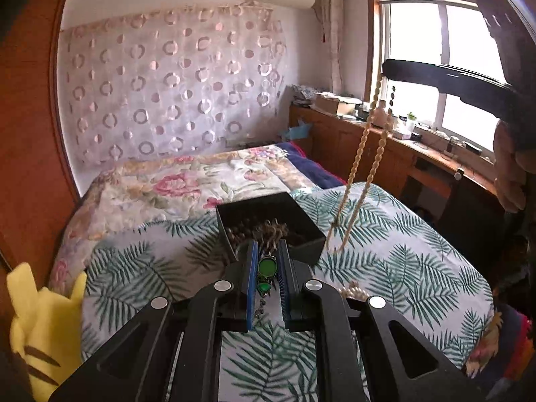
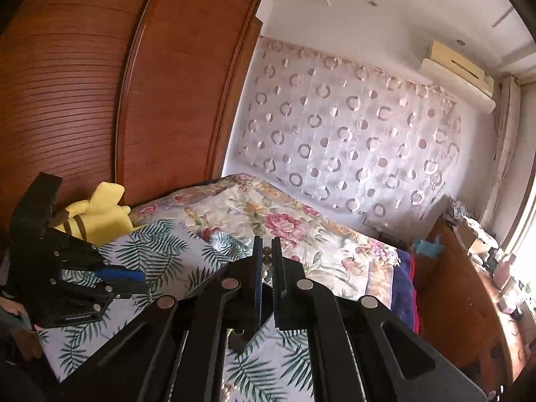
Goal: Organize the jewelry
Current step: 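Lift earrings and pearl necklace into the black box and open both tools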
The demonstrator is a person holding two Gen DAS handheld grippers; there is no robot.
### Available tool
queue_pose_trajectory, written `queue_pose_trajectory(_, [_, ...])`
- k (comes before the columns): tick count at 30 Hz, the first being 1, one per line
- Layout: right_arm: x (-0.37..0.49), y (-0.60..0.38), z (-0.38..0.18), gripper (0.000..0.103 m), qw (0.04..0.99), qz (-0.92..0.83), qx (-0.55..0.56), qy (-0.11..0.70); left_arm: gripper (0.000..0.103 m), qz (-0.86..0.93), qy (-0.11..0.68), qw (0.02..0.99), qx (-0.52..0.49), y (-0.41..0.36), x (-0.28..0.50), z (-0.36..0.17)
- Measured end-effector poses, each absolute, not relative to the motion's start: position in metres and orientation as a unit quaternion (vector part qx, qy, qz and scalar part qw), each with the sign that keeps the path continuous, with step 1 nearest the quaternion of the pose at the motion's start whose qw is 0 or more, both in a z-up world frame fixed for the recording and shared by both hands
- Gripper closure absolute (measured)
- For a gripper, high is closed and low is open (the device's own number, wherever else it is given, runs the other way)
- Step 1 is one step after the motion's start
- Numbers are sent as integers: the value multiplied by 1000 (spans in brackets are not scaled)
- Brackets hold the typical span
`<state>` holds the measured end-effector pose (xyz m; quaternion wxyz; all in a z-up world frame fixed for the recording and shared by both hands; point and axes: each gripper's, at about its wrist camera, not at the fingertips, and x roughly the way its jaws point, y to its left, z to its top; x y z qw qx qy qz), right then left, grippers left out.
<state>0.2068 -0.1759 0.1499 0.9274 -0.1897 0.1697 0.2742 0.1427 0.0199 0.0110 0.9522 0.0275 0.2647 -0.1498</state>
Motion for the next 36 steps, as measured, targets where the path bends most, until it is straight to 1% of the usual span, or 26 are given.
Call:
queue_pose_trajectory(6, [238, -163, 148, 97, 927, 272, -187, 180, 93, -154, 259, 953, 31, 17, 153, 23])
queue_pose_trajectory(14, [266, -161, 129, 97, 924, 278, -167, 203, 93, -162, 258, 951, 45, 6, 170, 25])
queue_pose_trajectory(31, [289, -162, 128, 97, 924, 273, -163, 211, 93, -163, 257, 951, 52, -1, 193, 30])
queue_pose_trajectory(36, [295, -157, 114, 97, 920, 280, -161, 221, 93, -164, 258, 951, 51, -1, 198, 28])
